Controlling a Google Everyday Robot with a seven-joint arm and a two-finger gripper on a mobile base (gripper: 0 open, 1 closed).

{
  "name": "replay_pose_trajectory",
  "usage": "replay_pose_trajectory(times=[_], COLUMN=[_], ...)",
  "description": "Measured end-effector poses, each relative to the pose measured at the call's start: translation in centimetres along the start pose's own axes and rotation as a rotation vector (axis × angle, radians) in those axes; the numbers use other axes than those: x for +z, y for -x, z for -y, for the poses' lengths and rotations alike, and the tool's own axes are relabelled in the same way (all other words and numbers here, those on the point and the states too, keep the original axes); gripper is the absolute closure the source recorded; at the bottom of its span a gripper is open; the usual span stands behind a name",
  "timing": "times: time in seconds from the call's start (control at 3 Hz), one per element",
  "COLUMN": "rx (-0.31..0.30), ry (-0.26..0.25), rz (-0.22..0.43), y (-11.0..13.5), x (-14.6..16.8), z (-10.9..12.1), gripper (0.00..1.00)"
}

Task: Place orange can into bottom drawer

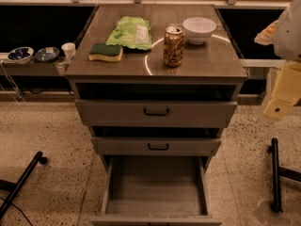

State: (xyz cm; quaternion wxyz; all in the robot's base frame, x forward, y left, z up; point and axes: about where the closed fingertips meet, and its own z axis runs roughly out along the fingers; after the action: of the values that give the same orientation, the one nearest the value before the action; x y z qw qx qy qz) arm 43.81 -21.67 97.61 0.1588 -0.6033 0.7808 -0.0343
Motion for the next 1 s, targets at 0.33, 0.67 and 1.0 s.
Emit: replay_pose_trajectory(times=[0.33, 0.67, 1.0], rx=[0.0, -0.061, -0.113], ry=[0.0, -0.013, -0.039], rz=[0.0, 0.069, 0.189], y=[0.0, 4.1, 10.9], x=[0.0, 1.9, 4.8], z=[0.0, 2.7, 7.9], gripper=[0.0, 0.0, 0.0])
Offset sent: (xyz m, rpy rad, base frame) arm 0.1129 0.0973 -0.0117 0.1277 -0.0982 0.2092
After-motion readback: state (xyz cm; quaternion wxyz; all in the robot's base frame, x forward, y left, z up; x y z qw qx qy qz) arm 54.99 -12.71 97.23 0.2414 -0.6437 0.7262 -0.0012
